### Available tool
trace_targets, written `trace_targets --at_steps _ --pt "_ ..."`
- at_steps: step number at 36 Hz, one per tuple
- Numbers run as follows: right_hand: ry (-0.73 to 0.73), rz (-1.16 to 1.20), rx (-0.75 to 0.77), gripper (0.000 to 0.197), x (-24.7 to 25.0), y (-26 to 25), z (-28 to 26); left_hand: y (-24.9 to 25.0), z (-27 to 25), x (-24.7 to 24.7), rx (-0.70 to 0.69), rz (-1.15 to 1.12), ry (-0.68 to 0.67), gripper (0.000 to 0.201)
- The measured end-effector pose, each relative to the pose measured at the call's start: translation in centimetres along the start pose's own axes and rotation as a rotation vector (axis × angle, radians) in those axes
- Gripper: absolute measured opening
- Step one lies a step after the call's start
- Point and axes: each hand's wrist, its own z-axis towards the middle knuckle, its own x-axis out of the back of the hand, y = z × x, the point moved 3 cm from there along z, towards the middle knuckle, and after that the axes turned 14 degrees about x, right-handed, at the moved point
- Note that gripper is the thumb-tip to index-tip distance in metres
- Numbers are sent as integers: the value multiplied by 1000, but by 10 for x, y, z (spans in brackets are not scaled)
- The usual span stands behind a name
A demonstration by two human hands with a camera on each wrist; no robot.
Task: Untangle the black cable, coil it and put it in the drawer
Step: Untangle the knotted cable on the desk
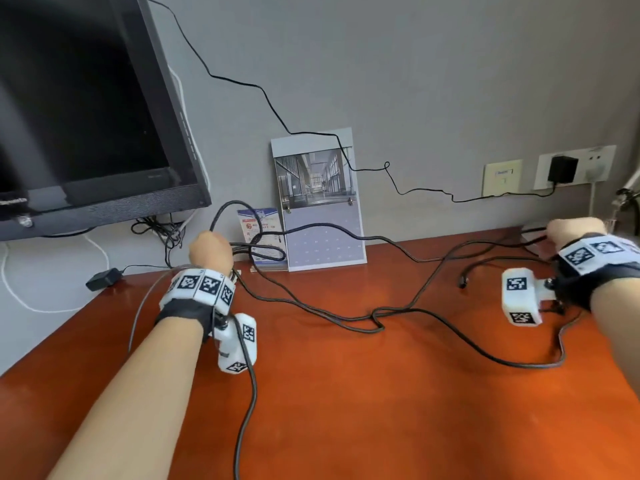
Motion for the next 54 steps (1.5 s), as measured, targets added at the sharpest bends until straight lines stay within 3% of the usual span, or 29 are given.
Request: trace_targets --at_steps 4,6,8,16,18,21,28,32,36,42,46,50,52,54 --pt "-107 -272 31 34 -21 -19 -1 18 -10 3 -110 -14 13 35" --pt "-73 -438 116 41 -35 -37 -9 25 -13 4 -154 -28 19 36" --pt "-47 -442 170 47 -55 -59 -25 31 -17 4 -193 -49 20 38" --pt "-572 -269 887 28 -136 -142 -136 55 -44 7 -331 -96 23 35" --pt "-634 -305 1022 31 -149 -152 -158 59 -51 7 -354 -130 0 35" --pt "-617 -442 1104 35 -165 -158 -178 64 -63 10 -389 -118 8 35" --pt "-574 -464 1025 24 -177 -159 -185 68 -75 13 -413 -61 26 31" --pt "-543 -476 1060 28 -175 -160 -187 67 -75 10 -402 -23 25 31" --pt "-480 -353 1051 29 -158 -168 -185 62 -70 4 -389 14 23 31" --pt "-361 222 751 21 -122 -182 -147 48 -51 -3 -244 33 -31 35" --pt "-208 514 555 27 -99 -176 -121 47 -47 -3 -183 71 -37 35" --pt "96 690 359 25 -63 -161 -92 39 -41 -7 -183 171 -32 33" --pt "156 754 286 15 -41 -156 -76 27 -33 -10 -149 227 -40 31" --pt "142 634 220 35 -20 -144 -55 14 -26 -9 -92 272 -44 29"
